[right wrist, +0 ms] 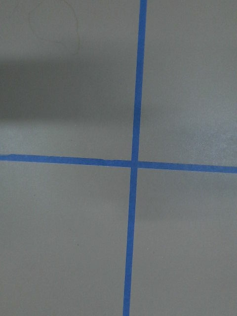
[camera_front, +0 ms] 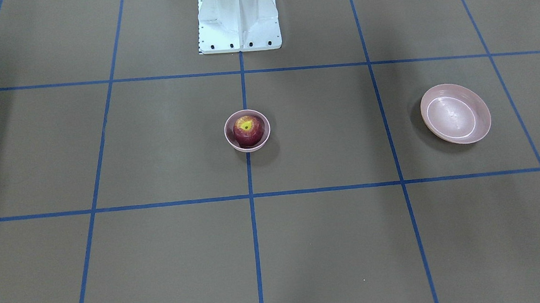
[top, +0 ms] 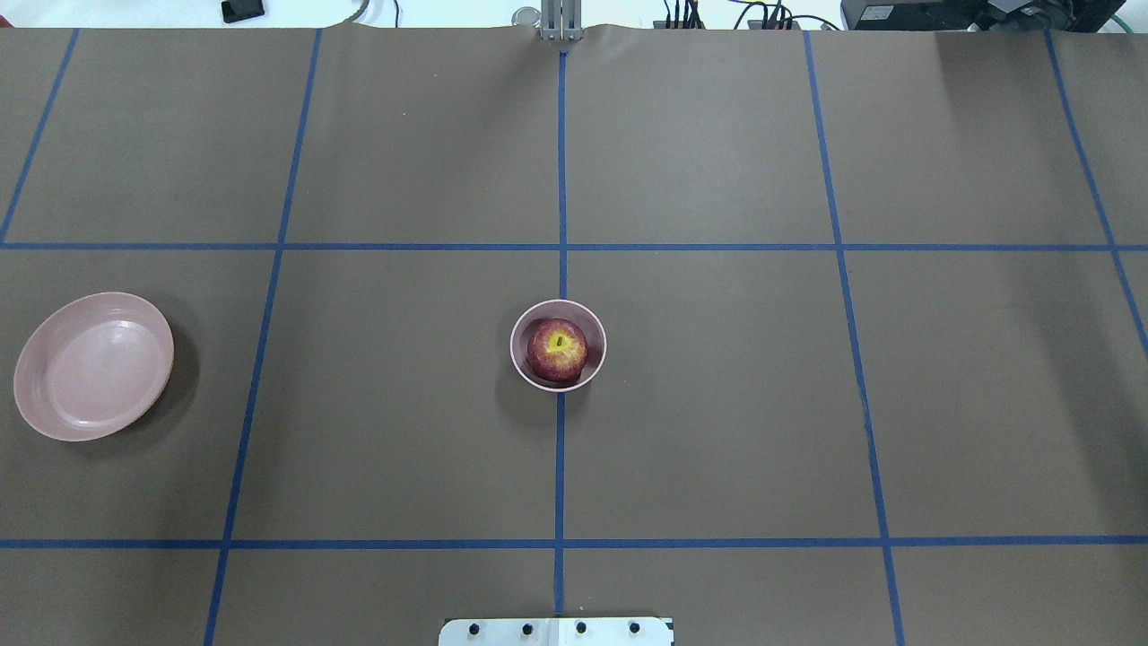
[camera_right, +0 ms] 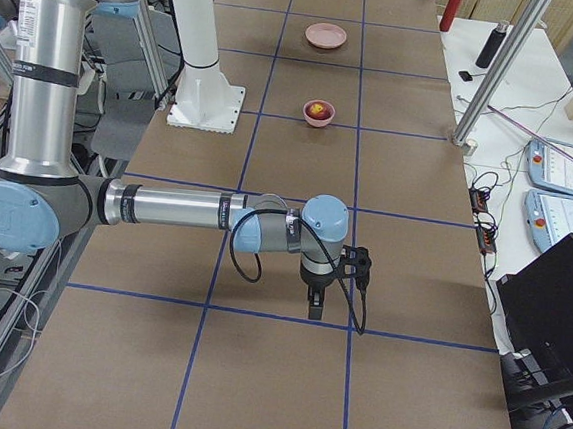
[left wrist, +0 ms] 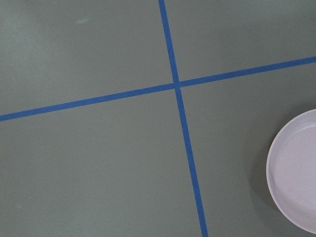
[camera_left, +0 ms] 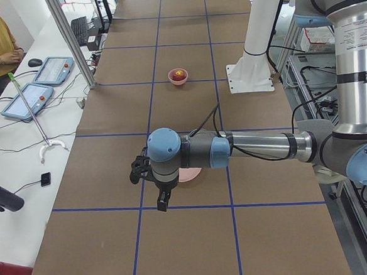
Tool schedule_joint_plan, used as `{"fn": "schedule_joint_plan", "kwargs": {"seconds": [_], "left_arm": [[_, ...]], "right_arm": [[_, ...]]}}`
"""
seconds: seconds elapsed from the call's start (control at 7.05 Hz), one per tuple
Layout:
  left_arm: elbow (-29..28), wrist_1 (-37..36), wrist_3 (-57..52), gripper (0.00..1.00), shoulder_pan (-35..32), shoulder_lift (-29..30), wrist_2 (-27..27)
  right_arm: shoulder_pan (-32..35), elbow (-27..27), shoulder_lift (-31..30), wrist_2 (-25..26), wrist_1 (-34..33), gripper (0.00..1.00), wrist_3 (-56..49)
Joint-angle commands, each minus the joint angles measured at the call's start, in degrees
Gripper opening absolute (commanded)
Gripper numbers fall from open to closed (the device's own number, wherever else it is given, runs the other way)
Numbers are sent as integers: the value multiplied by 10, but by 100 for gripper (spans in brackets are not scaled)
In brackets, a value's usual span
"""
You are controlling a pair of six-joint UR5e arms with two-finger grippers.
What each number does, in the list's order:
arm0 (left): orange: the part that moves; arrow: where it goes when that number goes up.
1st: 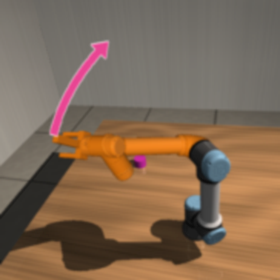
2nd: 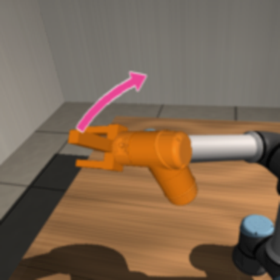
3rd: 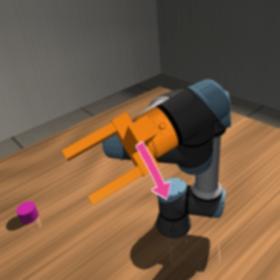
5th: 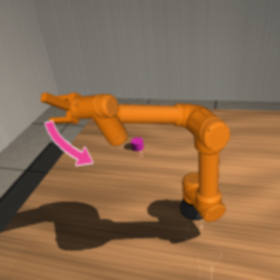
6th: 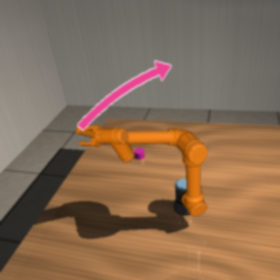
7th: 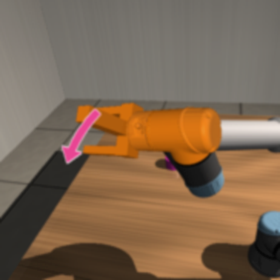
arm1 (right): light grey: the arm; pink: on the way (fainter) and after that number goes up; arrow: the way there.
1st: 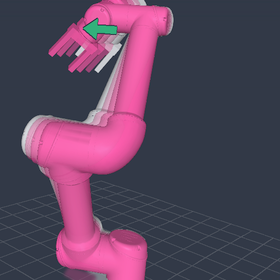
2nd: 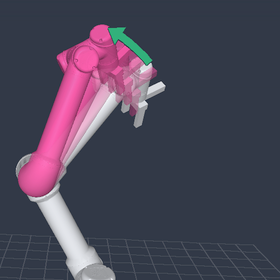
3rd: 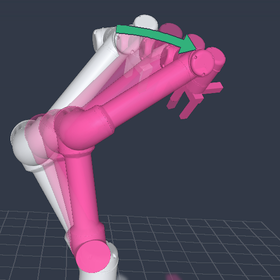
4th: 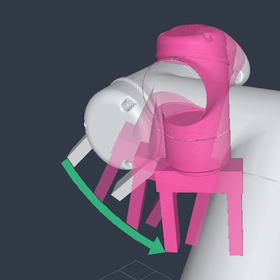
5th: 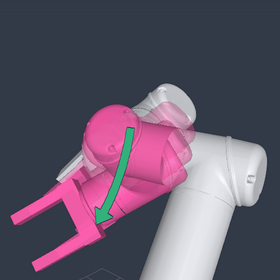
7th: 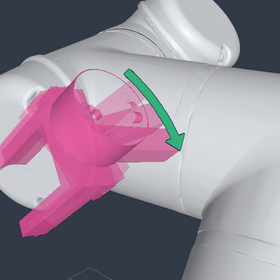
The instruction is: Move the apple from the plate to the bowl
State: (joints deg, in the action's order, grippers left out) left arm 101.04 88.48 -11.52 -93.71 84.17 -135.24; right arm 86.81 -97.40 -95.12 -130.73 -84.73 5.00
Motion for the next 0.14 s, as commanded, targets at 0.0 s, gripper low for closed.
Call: {"fn": "schedule_joint_plan", "kwargs": {"seconds": [0.0], "left_arm": [[8,-1,0,98,-1,-2,1]], "right_arm": [[0,1,-1,1,0,100,-1]]}}
